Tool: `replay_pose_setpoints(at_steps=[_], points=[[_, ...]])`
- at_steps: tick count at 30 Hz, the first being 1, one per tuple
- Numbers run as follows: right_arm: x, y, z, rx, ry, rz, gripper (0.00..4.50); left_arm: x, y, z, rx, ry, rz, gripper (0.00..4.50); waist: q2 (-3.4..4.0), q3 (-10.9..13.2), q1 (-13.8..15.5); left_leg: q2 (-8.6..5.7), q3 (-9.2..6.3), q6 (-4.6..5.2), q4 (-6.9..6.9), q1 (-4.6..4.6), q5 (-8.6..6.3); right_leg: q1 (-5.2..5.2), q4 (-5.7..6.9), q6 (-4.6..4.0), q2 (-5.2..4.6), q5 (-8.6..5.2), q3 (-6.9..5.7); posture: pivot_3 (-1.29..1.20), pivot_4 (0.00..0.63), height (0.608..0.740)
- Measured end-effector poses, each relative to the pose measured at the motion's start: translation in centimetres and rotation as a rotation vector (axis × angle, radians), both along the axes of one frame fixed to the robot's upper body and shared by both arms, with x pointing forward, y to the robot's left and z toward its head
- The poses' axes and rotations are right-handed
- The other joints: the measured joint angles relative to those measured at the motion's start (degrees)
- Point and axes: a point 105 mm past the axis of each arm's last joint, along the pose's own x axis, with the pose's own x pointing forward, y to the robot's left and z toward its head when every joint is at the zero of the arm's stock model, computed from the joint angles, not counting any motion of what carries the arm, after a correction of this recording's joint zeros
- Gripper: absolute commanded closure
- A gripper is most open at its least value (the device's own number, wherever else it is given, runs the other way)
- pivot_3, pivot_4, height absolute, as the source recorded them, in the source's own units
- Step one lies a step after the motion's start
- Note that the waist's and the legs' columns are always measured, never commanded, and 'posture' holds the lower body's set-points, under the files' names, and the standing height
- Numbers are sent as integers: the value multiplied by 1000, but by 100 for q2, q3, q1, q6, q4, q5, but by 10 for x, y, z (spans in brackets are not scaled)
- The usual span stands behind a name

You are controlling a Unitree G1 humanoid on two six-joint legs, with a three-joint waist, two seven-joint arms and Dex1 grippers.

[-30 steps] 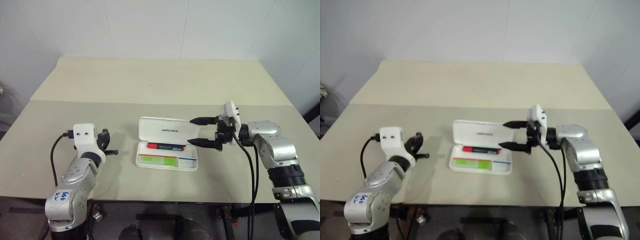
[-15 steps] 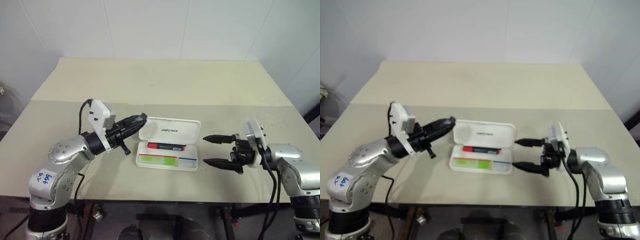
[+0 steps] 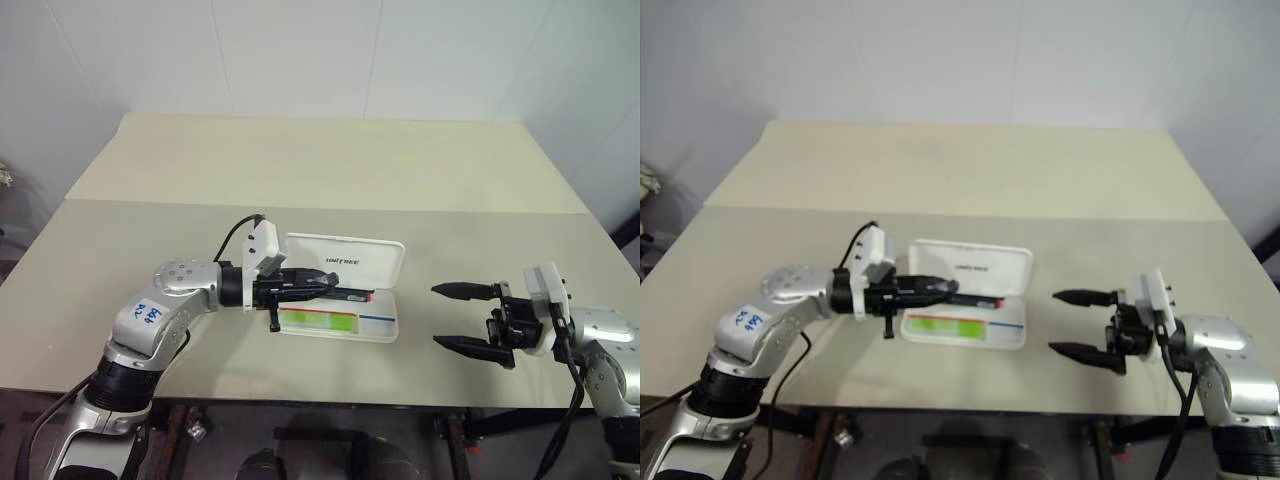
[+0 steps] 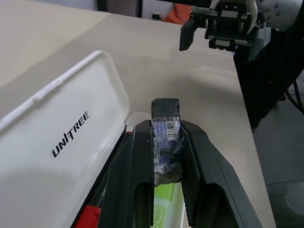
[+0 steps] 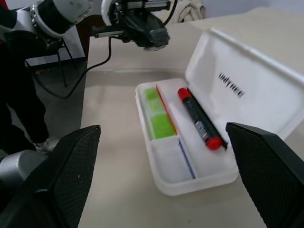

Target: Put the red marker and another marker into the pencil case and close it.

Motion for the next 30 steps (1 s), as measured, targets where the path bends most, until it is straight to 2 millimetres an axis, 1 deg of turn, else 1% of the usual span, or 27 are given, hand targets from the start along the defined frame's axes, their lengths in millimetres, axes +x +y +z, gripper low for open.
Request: replay_pose_setpoints(at_steps=[3,6,11,16,19,24,27,30], points=[[-6,1,-5,-8,10,2,0,-3,-13,-4,23,21,-67,4120,1,0,49,-1,1,0,2,2,0,1,0,1,0,0,4,0,150,740],[-7,0,-8,-6,9,-23,0,-4,-27,-6,50,49,-118,4120,1,0,70,-1,0,-1,3,3,1,1,3,0,4,0,8,0,150,740],[-9,4,-7,-1,-9,-41,0,-7,-45,-21,131,91,-188,4120,1,0,72,-1,0,-2,3,7,2,2,6,1,10,0,18,0,150,740],[-10,4,-9,0,-4,-53,0,6,-49,-40,224,110,-183,4120,0,1,73,-1,0,-2,4,8,2,2,5,1,12,-1,21,0,150,740],[-8,4,-8,6,-12,-66,0,14,-53,-45,259,94,-186,4120,0,1,77,-1,-1,-1,5,7,2,3,5,1,13,-1,21,0,150,740],[-6,4,-7,8,-23,-85,0,23,-64,-48,259,92,-204,4120,-1,2,85,-1,-3,2,6,1,1,2,2,5,13,0,19,0,150,740],[-5,4,-7,10,-28,-99,0,22,-75,-42,249,67,-247,4120,-1,1,83,-2,-2,5,7,1,-1,2,0,6,12,0,20,0,150,740],[-4,3,-8,11,-25,-112,0,19,-79,-42,252,61,-281,4120,-1,2,81,-2,-2,5,7,1,-1,2,1,7,13,0,20,0,150,740]])
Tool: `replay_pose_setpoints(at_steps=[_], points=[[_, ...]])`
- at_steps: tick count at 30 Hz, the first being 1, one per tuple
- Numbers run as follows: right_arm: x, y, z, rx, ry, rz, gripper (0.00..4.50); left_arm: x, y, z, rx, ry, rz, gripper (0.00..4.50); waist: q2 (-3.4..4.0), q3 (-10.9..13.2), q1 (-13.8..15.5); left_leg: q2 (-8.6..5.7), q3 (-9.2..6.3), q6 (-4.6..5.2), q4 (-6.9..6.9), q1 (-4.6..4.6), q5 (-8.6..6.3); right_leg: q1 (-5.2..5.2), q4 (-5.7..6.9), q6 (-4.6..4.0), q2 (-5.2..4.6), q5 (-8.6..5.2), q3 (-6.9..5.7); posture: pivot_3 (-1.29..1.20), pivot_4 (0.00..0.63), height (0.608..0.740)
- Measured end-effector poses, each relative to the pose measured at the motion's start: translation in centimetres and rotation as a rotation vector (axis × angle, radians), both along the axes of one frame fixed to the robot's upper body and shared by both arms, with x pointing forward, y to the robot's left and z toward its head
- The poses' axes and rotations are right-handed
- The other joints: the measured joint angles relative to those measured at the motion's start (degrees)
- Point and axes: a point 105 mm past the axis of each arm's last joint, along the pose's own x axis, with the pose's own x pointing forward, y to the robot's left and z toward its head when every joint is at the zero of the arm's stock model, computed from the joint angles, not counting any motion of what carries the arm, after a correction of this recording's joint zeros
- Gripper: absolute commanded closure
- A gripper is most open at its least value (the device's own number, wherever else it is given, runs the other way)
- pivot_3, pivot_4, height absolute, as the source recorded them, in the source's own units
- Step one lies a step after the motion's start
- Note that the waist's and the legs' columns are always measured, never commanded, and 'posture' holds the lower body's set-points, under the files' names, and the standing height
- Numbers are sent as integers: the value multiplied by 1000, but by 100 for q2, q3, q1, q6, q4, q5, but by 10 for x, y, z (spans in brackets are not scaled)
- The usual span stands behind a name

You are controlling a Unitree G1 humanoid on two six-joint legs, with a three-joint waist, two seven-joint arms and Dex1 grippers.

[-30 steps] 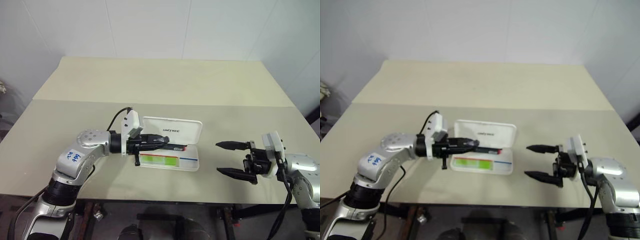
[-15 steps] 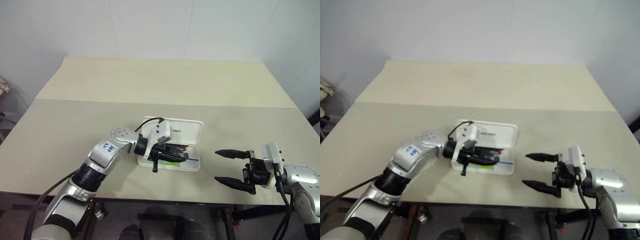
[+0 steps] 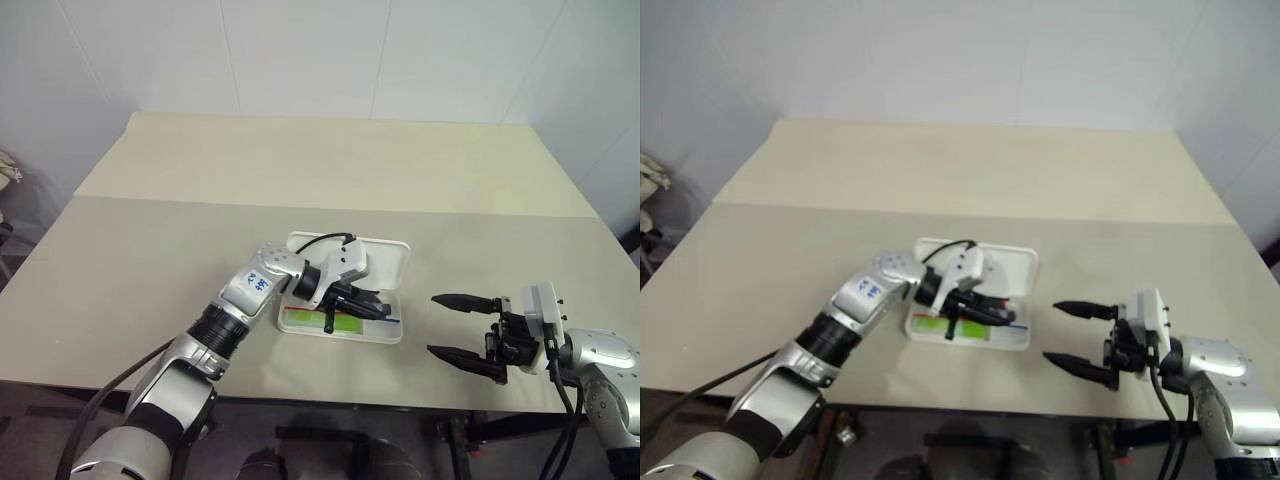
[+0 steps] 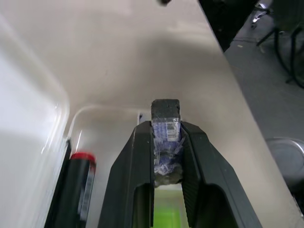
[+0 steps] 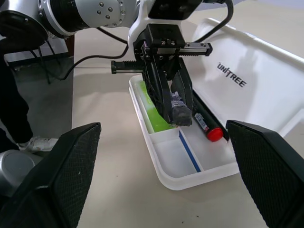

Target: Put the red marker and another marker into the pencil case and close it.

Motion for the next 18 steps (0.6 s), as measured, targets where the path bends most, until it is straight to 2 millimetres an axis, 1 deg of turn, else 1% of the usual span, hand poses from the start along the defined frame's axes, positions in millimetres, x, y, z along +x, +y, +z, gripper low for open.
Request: replay_pose_setpoints(at_steps=[4,15,17,18], points=[[0,1,-1,0,-1,-10,0,0,-2,-6,19,14,-10,4120,0,0,-6,0,0,0,2,1,0,0,3,0,0,0,1,0,150,740],[1,2,-1,8,-4,-30,0,-3,-7,-11,60,0,-33,4120,0,0,-3,0,-1,1,2,1,0,0,4,0,0,0,1,0,150,740],[2,2,-1,9,-3,-33,0,-2,-7,-12,67,-5,-31,3393,0,0,-4,0,-1,1,2,1,0,0,5,0,0,0,1,0,150,740],[2,3,-2,9,-2,-33,0,-1,-6,-13,71,-5,-28,3197,0,0,-4,0,-1,1,3,1,0,0,5,0,0,0,1,0,150,740]])
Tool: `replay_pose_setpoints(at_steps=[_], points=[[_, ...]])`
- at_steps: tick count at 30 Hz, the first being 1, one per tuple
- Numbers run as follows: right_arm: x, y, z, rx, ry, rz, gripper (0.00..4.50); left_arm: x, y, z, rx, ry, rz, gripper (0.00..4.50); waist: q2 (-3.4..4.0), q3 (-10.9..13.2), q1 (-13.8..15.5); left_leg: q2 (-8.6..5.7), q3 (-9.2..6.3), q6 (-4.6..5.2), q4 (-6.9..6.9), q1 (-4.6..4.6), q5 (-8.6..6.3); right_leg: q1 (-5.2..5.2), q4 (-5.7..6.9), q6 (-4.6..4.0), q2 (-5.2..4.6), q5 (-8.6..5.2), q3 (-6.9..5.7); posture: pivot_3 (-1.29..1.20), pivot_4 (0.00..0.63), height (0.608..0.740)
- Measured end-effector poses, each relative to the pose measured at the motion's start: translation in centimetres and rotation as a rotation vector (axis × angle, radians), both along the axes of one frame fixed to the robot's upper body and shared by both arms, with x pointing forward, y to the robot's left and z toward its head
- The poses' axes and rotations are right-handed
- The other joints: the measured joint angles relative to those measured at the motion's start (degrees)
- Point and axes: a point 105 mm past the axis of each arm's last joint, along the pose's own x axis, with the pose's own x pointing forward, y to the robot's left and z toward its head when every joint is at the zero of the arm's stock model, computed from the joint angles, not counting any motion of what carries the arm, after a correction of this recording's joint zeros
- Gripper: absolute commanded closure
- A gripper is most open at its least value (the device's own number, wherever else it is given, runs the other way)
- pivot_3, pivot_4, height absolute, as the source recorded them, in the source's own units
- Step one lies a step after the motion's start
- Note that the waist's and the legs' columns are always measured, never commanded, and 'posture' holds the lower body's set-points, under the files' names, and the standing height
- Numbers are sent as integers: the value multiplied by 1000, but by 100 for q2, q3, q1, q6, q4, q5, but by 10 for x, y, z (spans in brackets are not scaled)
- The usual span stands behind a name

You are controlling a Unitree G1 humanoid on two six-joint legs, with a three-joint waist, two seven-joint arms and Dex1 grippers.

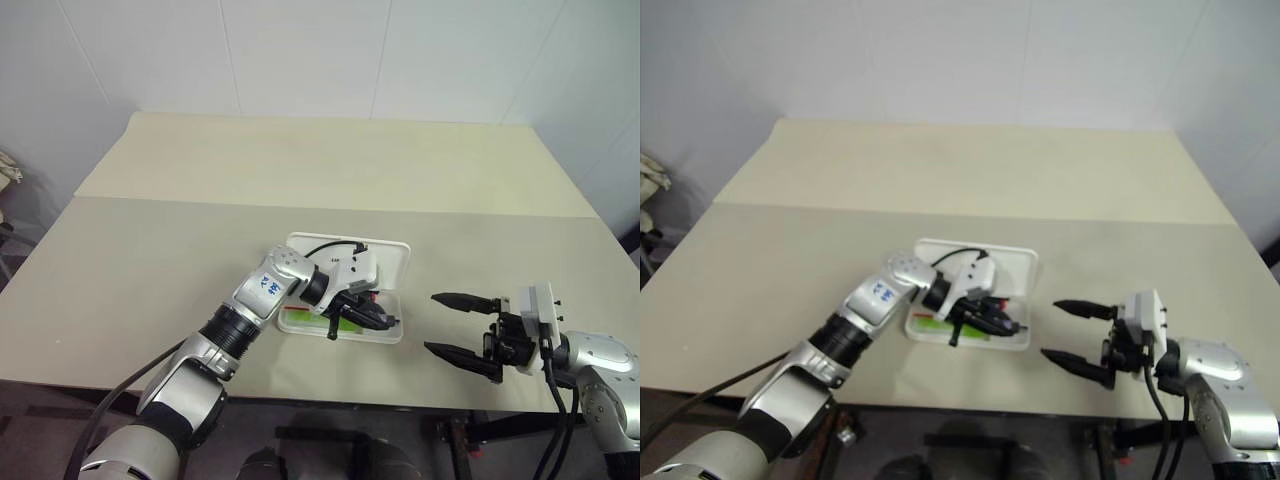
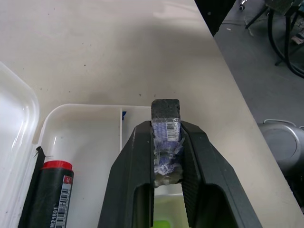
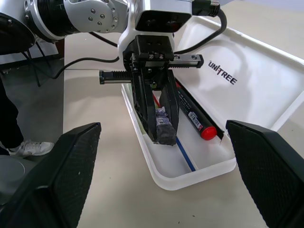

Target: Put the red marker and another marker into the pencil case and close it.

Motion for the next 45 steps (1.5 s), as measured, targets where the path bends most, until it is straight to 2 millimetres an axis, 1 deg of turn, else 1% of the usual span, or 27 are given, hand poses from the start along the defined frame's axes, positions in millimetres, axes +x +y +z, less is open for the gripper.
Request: replay_pose_setpoints(at_steps=[2,3,4,10,13,15,19,20,23,26,28,31,33,36,39,41,43,45], points=[[0,1,0,2,1,-3,0,2,2,-4,10,12,11,2596,0,0,0,0,0,0,0,0,0,0,1,0,0,0,0,0,150,740],[1,1,-1,4,1,-4,0,2,2,-5,15,14,14,2221,0,0,-1,0,0,0,0,0,0,0,1,0,0,0,0,0,150,740],[1,1,-1,5,2,-5,0,2,3,-5,18,12,13,1972,0,0,-1,0,0,0,1,0,0,0,1,0,0,0,0,0,150,740],[1,0,-2,5,5,-17,0,0,2,-5,24,15,-6,16,0,0,0,0,0,0,1,0,0,0,2,0,0,0,0,0,150,740],[1,0,-1,6,4,-23,0,0,1,-4,23,14,-6,16,0,0,-2,0,0,0,2,0,0,0,4,0,0,0,0,0,150,740],[2,0,-1,6,1,-24,0,0,1,1,13,-3,-9,16,0,0,-2,0,0,0,2,0,0,0,4,0,0,0,0,0,150,740],[5,3,4,7,-20,-15,0,-6,1,26,-71,-70,-17,16,0,0,-5,0,-1,0,2,1,0,0,7,0,0,0,2,0,150,740],[6,3,6,7,-24,-12,0,-9,4,35,-107,-85,-21,16,0,0,-19,1,0,0,2,3,0,0,7,0,1,0,3,0,150,740],[10,4,9,8,-35,-4,0,-19,15,53,-210,-98,-23,16,1,0,-30,1,3,-2,2,11,2,0,16,-1,1,-1,9,0,150,740],[16,3,12,5,-41,-1,0,-35,37,69,-358,-115,-16,16,1,0,-54,2,7,-4,2,17,3,0,24,-2,1,-2,16,0,150,740],[18,2,11,-1,-37,1,0,-40,51,79,-416,-144,8,16,1,0,-42,1,6,-6,2,19,7,1,27,-3,2,-2,16,0,150,740],[22,2,15,-3,-47,11,0,-42,76,92,-475,-180,92,16,1,0,-29,1,6,-6,2,24,9,4,30,-3,2,-2,19,0,150,740],[25,3,16,-6,-49,21,0,-41,92,95,-497,-193,152,16,1,0,-25,1,7,-8,3,24,9,5,30,-3,2,-1,20,0,150,740],[31,4,17,-15,-46,42,0,-38,121,91,-512,-218,256,16,0,0,-37,2,7,-8,2,24,9,4,30,-4,5,-2,18,0,150,740],[36,5,18,-20,-49,61,0,-39,142,84,-470,-216,278,564,1,0,-33,3,9,-8,2,24,9,4,30,-5,5,-3,18,0,150,740],[38,5,21,-19,-56,72,0,-38,153,80,-457,-204,283,1206,1,0,-30,3,10,-8,2,24,9,4,29,-6,5,-3,18,0,150,740],[41,8,22,-24,-56,91,0,-32,167,77,-451,-195,307,1862,1,0,-16,3,9,-8,2,24,9,4,28,-6,5,-3,16,0,150,740],[41,9,20,-30,-51,100,0,-25,177,78,-460,-201,329,2532,1,0,-8,3,7,-9,2,21,9,4,28,-8,5,-4,13,0,150,740]])
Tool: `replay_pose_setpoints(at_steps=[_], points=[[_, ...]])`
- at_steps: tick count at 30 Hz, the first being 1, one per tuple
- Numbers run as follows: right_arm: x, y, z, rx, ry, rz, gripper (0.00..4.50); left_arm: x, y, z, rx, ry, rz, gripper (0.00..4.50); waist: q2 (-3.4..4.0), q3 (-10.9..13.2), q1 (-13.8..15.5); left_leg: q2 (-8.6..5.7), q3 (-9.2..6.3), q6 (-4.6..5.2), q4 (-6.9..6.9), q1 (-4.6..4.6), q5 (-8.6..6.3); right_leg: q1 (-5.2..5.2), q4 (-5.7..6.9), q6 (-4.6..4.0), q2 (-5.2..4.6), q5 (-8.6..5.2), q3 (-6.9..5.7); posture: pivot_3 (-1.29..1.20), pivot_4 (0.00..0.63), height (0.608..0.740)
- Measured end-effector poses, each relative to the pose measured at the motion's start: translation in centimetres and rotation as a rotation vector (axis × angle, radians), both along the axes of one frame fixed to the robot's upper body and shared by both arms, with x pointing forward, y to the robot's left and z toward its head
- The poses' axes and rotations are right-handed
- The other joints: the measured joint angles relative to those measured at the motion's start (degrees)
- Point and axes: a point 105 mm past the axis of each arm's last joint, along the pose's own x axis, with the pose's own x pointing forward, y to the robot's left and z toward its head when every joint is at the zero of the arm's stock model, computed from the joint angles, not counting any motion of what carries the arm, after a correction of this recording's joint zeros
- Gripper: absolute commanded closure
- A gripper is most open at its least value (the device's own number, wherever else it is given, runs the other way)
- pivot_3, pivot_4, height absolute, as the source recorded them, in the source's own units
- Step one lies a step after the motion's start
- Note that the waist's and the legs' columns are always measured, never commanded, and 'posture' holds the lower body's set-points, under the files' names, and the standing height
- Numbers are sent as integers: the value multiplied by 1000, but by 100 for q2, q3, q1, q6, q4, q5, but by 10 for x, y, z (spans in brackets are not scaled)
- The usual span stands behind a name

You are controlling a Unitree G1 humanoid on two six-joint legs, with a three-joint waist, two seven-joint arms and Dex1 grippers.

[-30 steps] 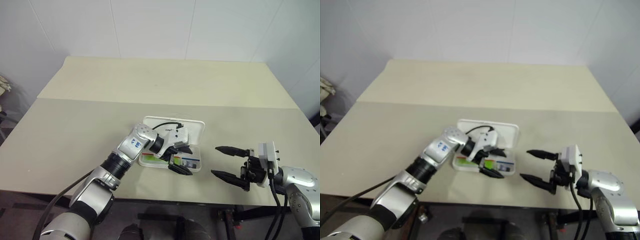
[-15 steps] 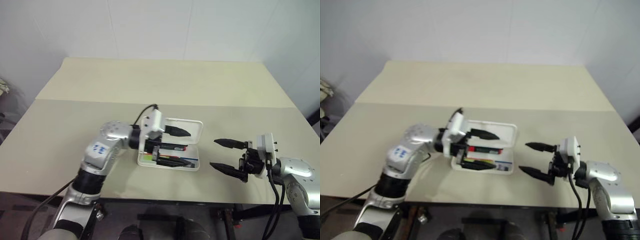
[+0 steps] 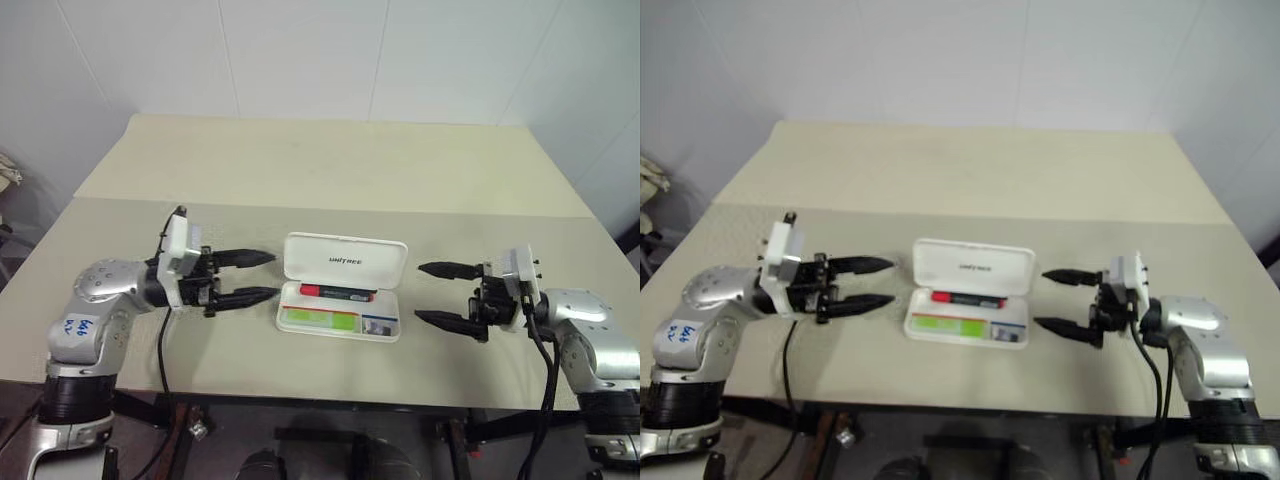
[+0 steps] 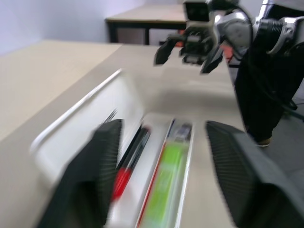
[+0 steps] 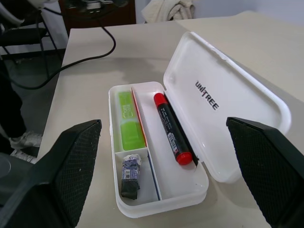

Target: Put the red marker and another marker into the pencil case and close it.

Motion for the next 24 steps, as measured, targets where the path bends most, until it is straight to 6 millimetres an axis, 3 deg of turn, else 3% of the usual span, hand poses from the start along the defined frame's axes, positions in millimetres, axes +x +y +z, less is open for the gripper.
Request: replay_pose_setpoints(at_steps=[6,19,24], points=[[3,-1,-1,2,-3,-5,0,19,20,9,-10,-28,41,4459,0,0,-18,1,7,-2,-3,-2,-1,0,13,4,0,2,-1,0,150,740],[3,0,-2,9,-15,-8,0,79,55,-9,40,114,242,4459,0,0,-21,1,16,-3,-2,-3,-1,-1,11,10,1,6,0,0,150,740],[3,-1,-3,10,-14,-14,0,101,56,-10,12,174,303,4459,0,0,-7,1,20,-5,-2,-5,0,-1,7,14,1,8,0,0,150,740]])
